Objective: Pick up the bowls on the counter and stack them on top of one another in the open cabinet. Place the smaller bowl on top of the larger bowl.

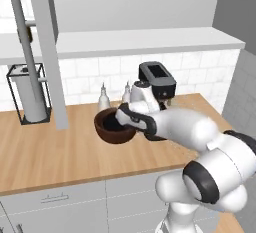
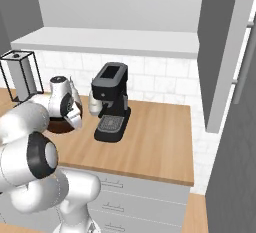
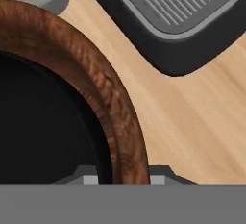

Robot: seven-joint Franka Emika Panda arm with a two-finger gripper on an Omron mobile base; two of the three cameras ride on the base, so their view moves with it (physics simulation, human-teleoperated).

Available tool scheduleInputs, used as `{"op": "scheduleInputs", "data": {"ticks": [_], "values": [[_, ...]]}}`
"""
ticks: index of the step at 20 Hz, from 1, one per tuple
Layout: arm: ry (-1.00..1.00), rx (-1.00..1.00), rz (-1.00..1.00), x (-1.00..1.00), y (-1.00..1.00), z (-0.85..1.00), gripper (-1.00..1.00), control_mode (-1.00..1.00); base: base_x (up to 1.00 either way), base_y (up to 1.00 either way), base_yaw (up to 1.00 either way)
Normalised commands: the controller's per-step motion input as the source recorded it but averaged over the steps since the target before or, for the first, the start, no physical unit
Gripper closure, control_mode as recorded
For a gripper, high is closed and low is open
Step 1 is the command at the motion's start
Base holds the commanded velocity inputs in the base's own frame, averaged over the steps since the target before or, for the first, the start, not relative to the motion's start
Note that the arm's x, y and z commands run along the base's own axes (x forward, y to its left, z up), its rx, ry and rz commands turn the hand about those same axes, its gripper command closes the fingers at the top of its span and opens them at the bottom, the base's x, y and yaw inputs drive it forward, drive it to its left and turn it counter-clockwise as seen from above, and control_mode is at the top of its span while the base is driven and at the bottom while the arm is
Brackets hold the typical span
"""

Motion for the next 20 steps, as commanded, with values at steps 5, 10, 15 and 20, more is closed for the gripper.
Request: {"op": "scheduleInputs", "data": {"ticks": [5, 10, 15, 20], "values": [[-0.25, 0.21, -0.16, -0.61, -0.59, 1.00, 1.00, -1.00, 0.00, 0.00, 0.00], [-0.25, 0.21, -0.18, -0.47, -0.62, 1.00, 1.00, -1.00, 0.00, 0.00, 0.00], [-0.28, 0.20, -0.15, -0.44, -0.48, 1.00, 1.00, -1.00, 0.00, 0.00, 0.00], [-0.24, 0.17, -0.17, -0.10, -0.33, 1.00, 1.00, -1.00, 0.00, 0.00, 0.00]]}}
